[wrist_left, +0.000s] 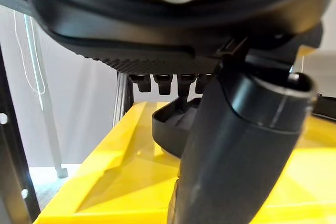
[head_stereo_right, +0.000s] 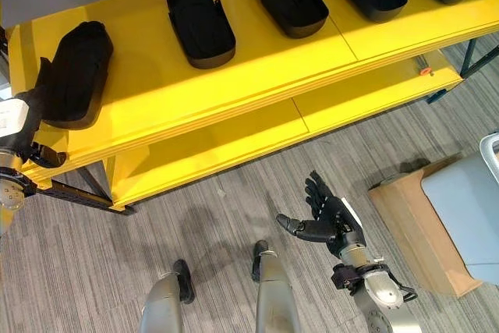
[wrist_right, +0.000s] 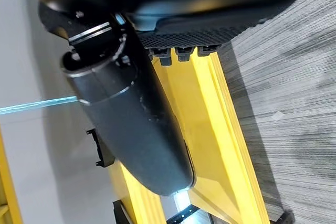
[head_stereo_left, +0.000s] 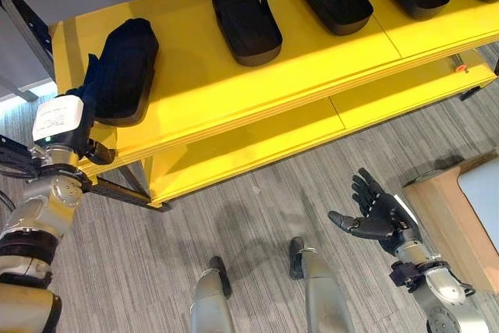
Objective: Move parts from the plastic box to the shelf.
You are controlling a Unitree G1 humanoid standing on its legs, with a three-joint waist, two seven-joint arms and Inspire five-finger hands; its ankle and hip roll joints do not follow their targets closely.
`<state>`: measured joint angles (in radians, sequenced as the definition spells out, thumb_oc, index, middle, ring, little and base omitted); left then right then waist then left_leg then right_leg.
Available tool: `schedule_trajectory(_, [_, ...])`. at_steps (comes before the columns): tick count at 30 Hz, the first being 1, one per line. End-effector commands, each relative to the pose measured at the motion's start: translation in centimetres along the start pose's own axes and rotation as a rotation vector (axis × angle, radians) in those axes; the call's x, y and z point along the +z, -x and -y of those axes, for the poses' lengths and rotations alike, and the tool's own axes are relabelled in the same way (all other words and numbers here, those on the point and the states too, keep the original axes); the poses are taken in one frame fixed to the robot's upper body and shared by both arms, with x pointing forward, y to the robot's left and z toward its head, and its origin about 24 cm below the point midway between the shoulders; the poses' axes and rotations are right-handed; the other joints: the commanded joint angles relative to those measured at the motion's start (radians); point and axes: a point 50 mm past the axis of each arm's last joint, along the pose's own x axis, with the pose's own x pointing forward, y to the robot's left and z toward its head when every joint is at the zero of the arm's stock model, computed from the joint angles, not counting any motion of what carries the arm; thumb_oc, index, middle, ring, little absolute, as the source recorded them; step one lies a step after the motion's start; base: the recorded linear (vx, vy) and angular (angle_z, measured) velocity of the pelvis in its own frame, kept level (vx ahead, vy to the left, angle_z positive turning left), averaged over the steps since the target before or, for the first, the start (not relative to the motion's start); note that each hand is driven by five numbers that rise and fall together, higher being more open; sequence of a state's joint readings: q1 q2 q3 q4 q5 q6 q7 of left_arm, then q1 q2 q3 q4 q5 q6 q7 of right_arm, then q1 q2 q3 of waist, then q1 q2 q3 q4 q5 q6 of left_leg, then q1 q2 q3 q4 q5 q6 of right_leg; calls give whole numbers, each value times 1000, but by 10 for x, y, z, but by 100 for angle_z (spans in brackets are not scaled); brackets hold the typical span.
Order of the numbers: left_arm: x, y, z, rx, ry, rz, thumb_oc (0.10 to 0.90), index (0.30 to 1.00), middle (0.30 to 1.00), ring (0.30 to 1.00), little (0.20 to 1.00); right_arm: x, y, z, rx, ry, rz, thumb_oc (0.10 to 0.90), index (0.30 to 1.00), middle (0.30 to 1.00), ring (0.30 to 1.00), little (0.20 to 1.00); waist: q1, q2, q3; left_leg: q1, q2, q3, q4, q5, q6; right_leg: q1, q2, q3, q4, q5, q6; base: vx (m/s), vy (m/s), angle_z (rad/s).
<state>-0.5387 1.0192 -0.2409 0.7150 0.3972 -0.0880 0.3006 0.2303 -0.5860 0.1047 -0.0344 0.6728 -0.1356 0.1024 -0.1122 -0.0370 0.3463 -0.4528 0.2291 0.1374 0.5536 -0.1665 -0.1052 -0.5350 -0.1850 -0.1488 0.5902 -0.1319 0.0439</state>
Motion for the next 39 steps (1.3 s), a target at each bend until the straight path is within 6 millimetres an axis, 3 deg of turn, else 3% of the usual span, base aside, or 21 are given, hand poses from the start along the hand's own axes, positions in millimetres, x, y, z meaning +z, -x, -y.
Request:
schedule_trajectory(1, [11,-22,-78,283,-38,53,900,1000,1000,1000,1000,39,-2,-5,65,16,188,900,1000,1000,1000,1000,-26,20,-91,18,40,-10,-39,24,-5,84,-55,72,-102,-15,109,0,0,0])
schedule_trajectory(8, [24,-25,-83,299,-45,114,900,1000,1000,1000,1000,40,-2,-5,64,16,195,900,1000,1000,1000,1000,-27,21,-92,21,37,-8,-39,22,-5,84,-55,76,-100,-18,109,0,0,0])
schedule_trajectory(20, [57,-12,-112,399,-143,328,900,1000,1000,1000,1000,43,0,1,36,24,211,900,1000,1000,1000,1000,-19,27,-101,28,34,-13,-36,11,-4,96,-58,74,-98,-28,107,3,1,-1])
schedule_trajectory(26, [72,-21,-111,313,-131,376,900,1000,1000,1000,1000,38,0,0,51,24,182,900,1000,1000,1000,1000,-25,30,-100,26,33,-17,-34,11,-1,98,-59,76,-95,-28,108,6,2,-2])
schedule_trajectory(30, [70,-26,-105,261,-103,353,900,1000,1000,1000,1000,36,0,0,54,27,171,900,1000,1000,1000,1000,-28,30,-100,27,33,-18,-34,13,-1,96,-58,75,-95,-26,108,0,0,0])
schedule_trajectory(35, [59,-33,-96,204,-35,274,900,1000,1000,1000,1000,32,1,-2,61,20,154,900,1000,1000,1000,1000,-31,27,-101,23,34,-17,-29,14,-1,93,-57,76,-93,-25,107,0,0,0])
schedule_trajectory(36, [48,-33,-89,179,3,224,900,1000,1000,1000,1000,32,2,-2,65,19,151,900,1000,1000,1000,1000,-30,25,-100,21,35,-16,-27,14,-1,90,-58,77,-91,-24,107,0,0,0])
schedule_trajectory(39, [46,-32,-89,178,6,221,900,1000,1000,1000,1000,32,2,-2,64,20,151,900,1000,1000,1000,1000,-30,26,-99,21,35,-16,-27,14,-1,89,-57,77,-91,-23,107,0,0,0])
